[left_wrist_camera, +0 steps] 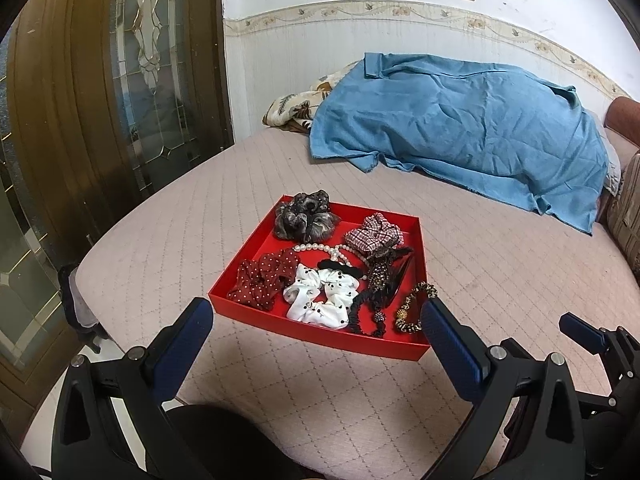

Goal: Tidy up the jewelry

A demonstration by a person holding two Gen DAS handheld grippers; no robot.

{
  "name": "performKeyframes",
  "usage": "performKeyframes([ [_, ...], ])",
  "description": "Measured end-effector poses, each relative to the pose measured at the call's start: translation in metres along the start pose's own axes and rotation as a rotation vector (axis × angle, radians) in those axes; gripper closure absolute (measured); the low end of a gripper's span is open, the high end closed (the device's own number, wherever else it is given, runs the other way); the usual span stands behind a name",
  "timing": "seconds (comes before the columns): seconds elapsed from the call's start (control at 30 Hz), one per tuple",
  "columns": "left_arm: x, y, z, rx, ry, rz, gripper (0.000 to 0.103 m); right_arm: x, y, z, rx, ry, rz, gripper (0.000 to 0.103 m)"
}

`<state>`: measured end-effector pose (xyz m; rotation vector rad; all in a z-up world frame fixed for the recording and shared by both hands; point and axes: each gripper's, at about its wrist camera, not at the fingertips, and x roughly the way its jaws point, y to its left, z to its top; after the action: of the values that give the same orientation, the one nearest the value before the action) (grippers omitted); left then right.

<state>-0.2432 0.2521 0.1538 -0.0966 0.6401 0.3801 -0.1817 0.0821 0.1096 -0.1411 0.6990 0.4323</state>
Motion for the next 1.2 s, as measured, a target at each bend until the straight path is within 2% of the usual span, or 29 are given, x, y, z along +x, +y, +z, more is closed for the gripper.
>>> performKeyframes([
  [1.2, 0.0094, -0.0021, -0.0032, -0.004, 0.039, -0.004, 0.0, 0.0064, 0.0086, -0.0043, -0.028, 0.015, 0.03, 0.019],
])
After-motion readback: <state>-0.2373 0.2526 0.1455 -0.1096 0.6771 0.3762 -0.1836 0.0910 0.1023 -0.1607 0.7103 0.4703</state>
